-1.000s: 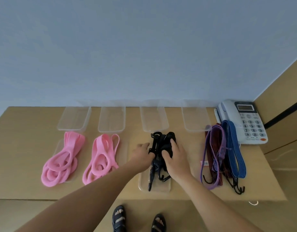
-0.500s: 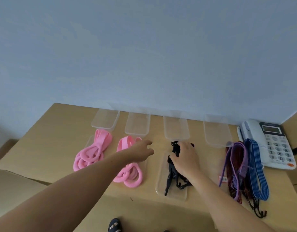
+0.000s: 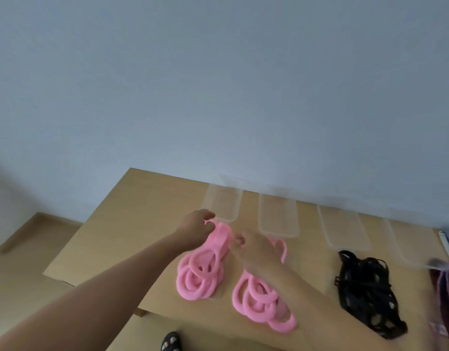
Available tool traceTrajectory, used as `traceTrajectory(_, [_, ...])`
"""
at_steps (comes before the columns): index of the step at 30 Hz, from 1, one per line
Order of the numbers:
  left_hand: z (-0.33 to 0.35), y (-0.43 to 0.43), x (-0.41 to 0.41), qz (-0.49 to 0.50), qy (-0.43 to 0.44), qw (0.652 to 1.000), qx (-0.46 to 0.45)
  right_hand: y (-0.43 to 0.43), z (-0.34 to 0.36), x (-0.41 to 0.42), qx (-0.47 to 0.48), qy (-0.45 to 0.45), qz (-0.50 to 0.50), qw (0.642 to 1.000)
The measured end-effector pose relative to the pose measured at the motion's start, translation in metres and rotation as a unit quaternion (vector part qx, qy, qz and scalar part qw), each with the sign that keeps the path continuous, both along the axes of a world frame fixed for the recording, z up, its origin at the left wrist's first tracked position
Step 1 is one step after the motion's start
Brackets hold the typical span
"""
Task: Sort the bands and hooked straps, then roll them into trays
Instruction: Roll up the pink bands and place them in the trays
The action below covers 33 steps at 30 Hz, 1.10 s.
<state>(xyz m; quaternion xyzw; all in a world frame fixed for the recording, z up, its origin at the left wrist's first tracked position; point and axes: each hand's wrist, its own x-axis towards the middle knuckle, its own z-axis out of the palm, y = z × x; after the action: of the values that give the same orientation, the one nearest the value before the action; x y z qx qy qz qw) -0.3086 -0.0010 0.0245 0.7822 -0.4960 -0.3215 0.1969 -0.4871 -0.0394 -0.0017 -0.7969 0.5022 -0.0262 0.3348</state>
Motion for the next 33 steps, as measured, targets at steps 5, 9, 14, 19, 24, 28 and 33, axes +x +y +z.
traceTrajectory(5, [-0.020,-0.005,0.058,-0.044,0.030,0.998,0.027,0.014,-0.015,0.060,0.071,0.039,-0.050,0.995])
traceTrajectory(9, [-0.032,-0.006,0.081,-0.110,0.033,0.992,0.060,0.024,-0.030,0.074,0.099,0.081,-0.066,0.990])
traceTrajectory(14, [-0.030,-0.011,0.088,-0.195,0.040,0.977,0.077,0.030,-0.034,0.081,0.132,0.066,-0.156,0.977])
traceTrajectory(19, [-0.021,-0.015,0.090,-0.271,0.047,0.956,0.105,0.024,-0.023,0.077,0.126,0.007,-0.163,0.979])
traceTrajectory(24, [-0.016,-0.008,0.089,-0.332,0.003,0.930,0.156,0.017,0.001,0.071,0.270,-0.131,-0.253,0.920])
traceTrajectory(28, [0.003,-0.006,0.087,-0.346,0.005,0.930,0.127,0.008,0.021,0.065,0.341,-0.240,-0.285,0.863])
traceTrajectory(33, [0.040,-0.009,0.075,-0.285,0.115,0.950,0.058,-0.010,0.050,0.052,0.382,-0.342,-0.291,0.808])
